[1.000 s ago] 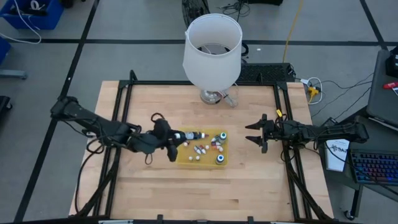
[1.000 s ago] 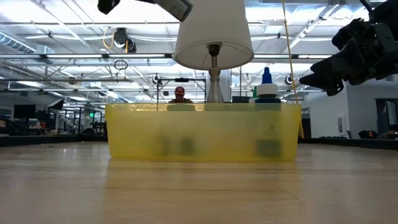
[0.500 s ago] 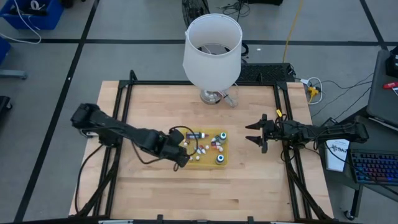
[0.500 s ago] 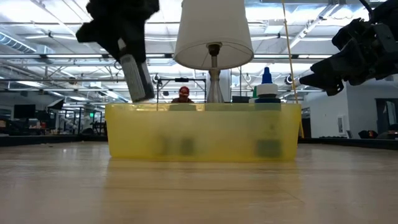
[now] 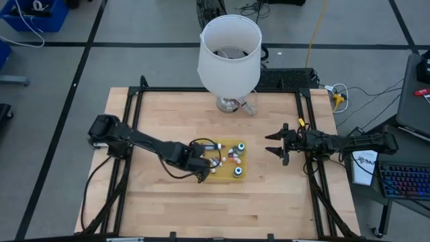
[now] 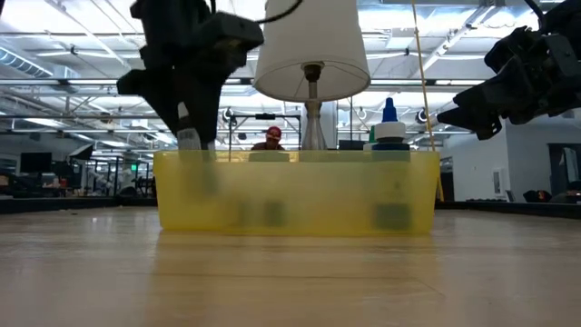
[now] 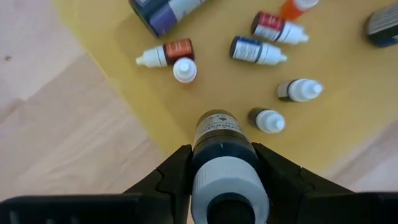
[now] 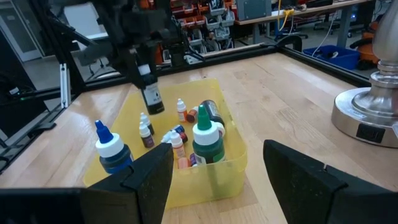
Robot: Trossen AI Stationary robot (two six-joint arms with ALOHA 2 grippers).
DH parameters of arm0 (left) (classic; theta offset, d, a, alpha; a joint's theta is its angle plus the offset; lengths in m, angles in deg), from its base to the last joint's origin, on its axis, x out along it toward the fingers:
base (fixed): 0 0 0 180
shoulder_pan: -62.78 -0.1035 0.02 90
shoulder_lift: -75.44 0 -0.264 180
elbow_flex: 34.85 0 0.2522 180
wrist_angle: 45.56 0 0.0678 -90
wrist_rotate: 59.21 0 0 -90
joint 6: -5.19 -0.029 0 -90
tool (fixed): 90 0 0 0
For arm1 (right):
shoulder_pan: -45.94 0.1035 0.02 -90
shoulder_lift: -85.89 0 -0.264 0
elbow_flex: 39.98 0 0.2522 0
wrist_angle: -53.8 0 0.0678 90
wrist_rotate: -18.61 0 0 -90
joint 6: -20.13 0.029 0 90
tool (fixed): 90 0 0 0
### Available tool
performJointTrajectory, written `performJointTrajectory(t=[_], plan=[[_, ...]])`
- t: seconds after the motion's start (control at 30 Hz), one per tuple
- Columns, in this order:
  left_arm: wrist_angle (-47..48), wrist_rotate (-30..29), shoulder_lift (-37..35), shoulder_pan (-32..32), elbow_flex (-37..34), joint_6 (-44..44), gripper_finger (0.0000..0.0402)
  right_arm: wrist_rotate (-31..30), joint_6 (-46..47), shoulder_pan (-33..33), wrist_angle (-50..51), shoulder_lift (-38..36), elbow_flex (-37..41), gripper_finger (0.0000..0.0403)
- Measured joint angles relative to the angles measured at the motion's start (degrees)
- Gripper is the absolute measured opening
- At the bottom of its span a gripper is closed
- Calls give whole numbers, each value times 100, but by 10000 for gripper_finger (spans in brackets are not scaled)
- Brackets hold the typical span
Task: Pick & Place food coloring
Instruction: Put the black food coloring bottle into the yellow bin, then return to Home Position
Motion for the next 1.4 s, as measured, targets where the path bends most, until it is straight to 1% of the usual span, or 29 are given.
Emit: performJointTrajectory(t=[0.2, 0.37, 0.4, 0.43, 0.5, 0.6, 0.67, 0.77, 0.8, 0.87, 0.97, 1.0, 1.03, 1.1, 1.17, 1.23, 1.3, 1.33, 1.37, 1.4], plan=[[-69, 430, 441, -163, 18, -52, 145, 0, 0, 1, 1, 0, 0, 238], [-190, 512, 524, -213, 31, -219, 145, 0, 0, -1, -1, 0, 0, 238], [-226, 509, 500, -222, 21, -231, 150, 0, 0, 1, -1, 0, 0, 238], [-257, 518, 447, -226, 8, -241, 167, 0, 0, 1, -1, 0, 0, 238], [-347, 651, 362, -253, -15, -196, 216, 0, 0, 0, -1, -2, 0, 238], [-383, 639, -3, -264, -18, -227, 290, 0, 0, 1, -1, -2, 0, 238], [-392, 630, -284, -268, -7, -433, 331, 0, 0, -1, -1, 0, 0, 238], [-342, 742, -673, -277, -13, -929, 377, 1, 0, -1, 3, -1, 0, 238], [-308, 788, -829, -279, -13, -1006, 387, 0, 0, -1, 2, 0, 0, 238], [-277, 885, -1173, -279, -11, -1183, 393, 0, 0, 0, -1, -2, 0, 238], [-251, 1216, -1664, -279, -11, -1655, 382, 1, 0, 0, 4, -2, 0, 238], [-253, 1223, -1845, -260, -11, -1719, 377, 0, 0, -1, 6, 0, 0, 238], [-267, 1171, -2027, -221, -11, -1812, 373, 0, 0, 1, 6, 0, 0, 238], [-341, 681, -2379, -48, -11, -2204, 365, 0, 0, -1, 3, -2, 0, 238], [-538, -191, -2664, 246, -34, -2770, 359, 0, 0, 0, 2, -2, 0, 238], [-1088, -1213, -2978, 619, -229, -3455, 354, 0, 0, -1, 1, 0, 0, 238], [-2085, -1985, -3323, 950, -649, -4267, 351, 0, 0, 0, 1, -2, 0, 238], [-2712, -2131, -3497, 1084, -962, -4715, 351, 0, 0, 0, 1, 0, 0, 238], [-3342, -2145, -3687, 1173, -1335, -5101, 352, 0, 0, -1, 1, -2, 0, 238], [-4008, -2021, -3859, 1213, -1751, -5436, 353, 1, 0, -1, 1, -2, 0, 238]])
